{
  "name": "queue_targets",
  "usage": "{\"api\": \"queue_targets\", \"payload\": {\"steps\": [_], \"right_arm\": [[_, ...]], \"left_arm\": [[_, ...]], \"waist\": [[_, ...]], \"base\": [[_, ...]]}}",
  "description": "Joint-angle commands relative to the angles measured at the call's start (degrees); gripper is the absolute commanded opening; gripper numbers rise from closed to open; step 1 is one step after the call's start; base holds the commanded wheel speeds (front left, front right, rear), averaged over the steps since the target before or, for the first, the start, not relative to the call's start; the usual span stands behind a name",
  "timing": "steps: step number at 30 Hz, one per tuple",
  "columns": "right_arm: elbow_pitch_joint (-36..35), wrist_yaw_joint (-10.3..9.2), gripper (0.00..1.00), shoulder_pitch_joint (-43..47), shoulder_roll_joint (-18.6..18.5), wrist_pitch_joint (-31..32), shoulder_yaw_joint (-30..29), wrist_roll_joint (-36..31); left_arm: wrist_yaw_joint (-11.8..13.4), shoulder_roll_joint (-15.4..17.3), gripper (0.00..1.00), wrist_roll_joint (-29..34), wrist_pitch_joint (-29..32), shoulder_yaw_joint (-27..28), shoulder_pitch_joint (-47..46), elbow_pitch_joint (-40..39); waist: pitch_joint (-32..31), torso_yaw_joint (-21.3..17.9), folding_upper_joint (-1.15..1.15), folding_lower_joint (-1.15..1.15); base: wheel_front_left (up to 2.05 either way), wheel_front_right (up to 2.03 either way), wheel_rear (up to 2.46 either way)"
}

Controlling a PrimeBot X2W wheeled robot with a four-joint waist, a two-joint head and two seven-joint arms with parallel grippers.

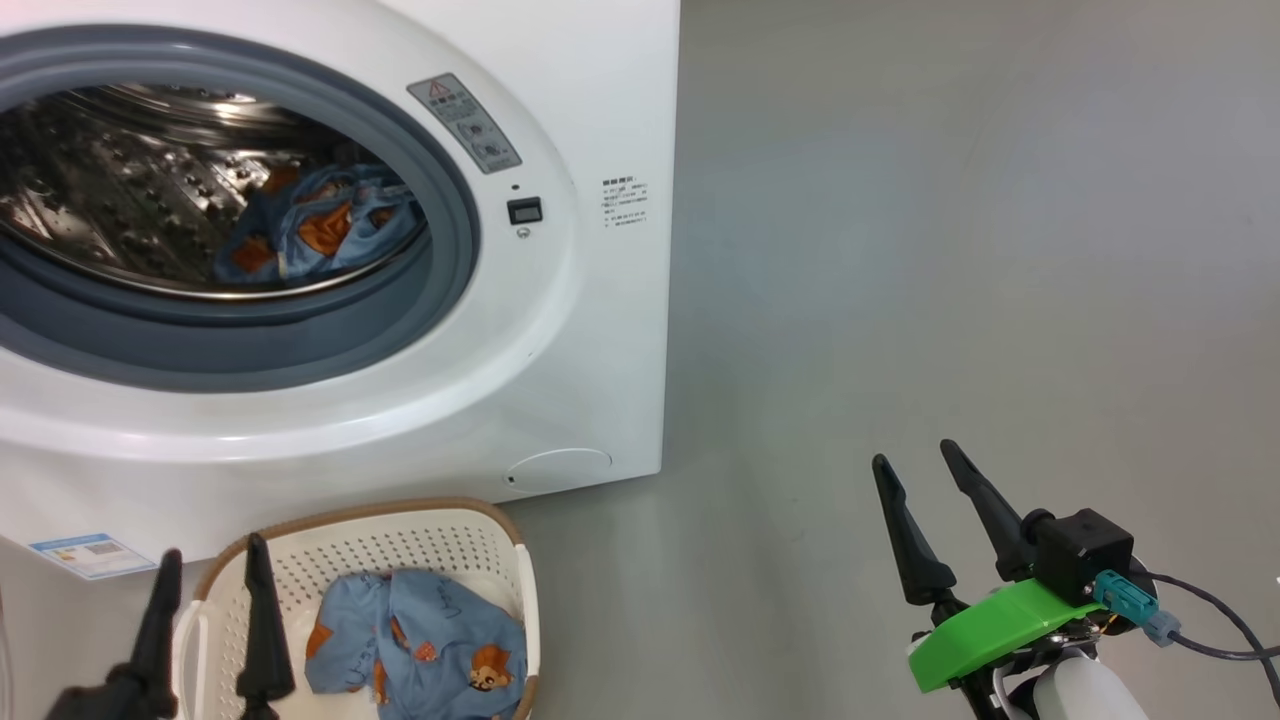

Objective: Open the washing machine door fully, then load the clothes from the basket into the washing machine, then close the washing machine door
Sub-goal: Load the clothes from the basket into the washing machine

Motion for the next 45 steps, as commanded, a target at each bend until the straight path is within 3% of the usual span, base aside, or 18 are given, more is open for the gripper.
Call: {"api": "queue_targets", "payload": {"steps": [1,16,25,32,45], "right_arm": [[-1.26,0.09,1.00,-0.34,0.31,-0.28,1.13,-0.98],[-1.12,0.09,1.00,1.62,0.31,-0.28,0.23,-1.97],[-1.35,0.09,1.00,1.76,0.32,-0.28,0.11,-2.05],[-1.81,0.09,1.00,1.50,0.32,-0.28,0.07,-2.03],[-3.04,0.09,1.00,-0.77,0.32,-0.28,-0.17,-2.26]], "left_arm": [[0.76,0.97,1.00,-0.12,-0.13,1.44,-0.08,-1.83],[3.49,0.97,1.00,-0.98,-0.13,-1.14,5.05,-2.33],[3.77,0.96,1.00,-1.29,-0.13,-0.94,5.07,-2.86],[3.42,0.96,1.00,-2.59,-0.13,-1.09,4.65,-1.70],[0.38,0.96,1.00,-5.01,-0.13,-1.52,-1.57,9.20]], "waist": [[-0.41,0.22,0.00,0.00],[-3.01,0.81,0.00,0.00],[-2.79,0.92,0.00,0.00],[-1.51,0.84,0.00,0.00],[6.33,-1.13,0.00,0.00]], "base": [[0.00,0.00,0.00],[0.00,0.00,0.00],[0.00,0.00,0.00],[0.00,0.00,0.00],[0.00,0.00,0.00]]}}
